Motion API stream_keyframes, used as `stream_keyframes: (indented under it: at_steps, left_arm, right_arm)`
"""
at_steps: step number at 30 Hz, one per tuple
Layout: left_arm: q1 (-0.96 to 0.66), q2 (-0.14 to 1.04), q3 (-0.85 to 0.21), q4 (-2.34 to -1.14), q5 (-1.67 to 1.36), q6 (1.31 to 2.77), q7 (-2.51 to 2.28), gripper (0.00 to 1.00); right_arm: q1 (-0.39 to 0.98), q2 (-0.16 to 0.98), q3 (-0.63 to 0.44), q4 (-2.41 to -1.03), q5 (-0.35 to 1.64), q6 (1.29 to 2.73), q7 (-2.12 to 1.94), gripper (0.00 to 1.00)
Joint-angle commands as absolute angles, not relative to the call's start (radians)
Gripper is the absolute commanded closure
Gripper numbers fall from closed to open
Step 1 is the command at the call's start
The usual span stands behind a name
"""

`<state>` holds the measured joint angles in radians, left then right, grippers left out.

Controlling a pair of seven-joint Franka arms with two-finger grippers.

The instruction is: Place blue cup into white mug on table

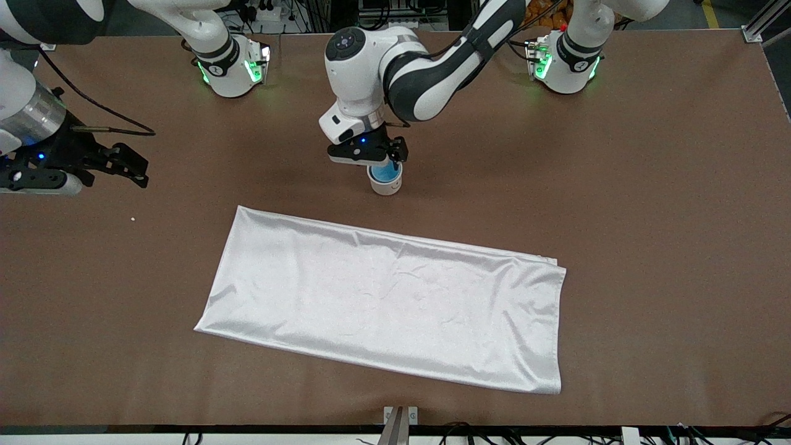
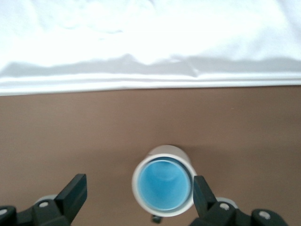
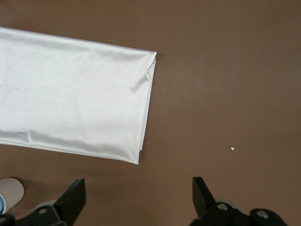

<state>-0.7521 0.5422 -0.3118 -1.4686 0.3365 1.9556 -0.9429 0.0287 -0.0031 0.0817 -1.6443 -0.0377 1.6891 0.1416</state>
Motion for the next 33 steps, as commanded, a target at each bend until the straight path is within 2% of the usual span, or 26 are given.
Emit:
stream_keyframes:
  at_steps: [1, 9, 17, 23, 33]
  left_arm:
    - [-0.749, 0.416, -0.223, -1.529, 0.244, 1.908, -0.798, 0.0]
    - [-0.761, 0.232, -0.049, -1.646, 0.123, 1.864, -0.543, 0.0]
    - [-0.765, 0.06, 0.116, -1.747, 0.069, 1.783, -0.44, 0.0]
    - [-0.753, -0.003, 0.196, -1.752, 0.06, 1.7, -0.399, 0.0]
    - [-0.75, -0.06, 0.386, -1.747, -0.005, 1.69, -0.387, 0.0]
  right_arm:
    - [0.012, -0.011, 0.094, -1.618, -0.031, 1.678, 0.137, 0.0]
    - [0.015, 0.014, 0.094, -1.526, -0.031, 1.566, 0.137, 0.0]
    - [0.018, 0.014, 0.095, -1.511, -0.029, 1.543, 0.133, 0.0]
    - [0.018, 0.014, 0.095, -1.509, -0.029, 1.545, 0.129, 0.0]
    - [0.018, 0.025, 0.095, -1.513, -0.026, 1.546, 0.127, 0.0]
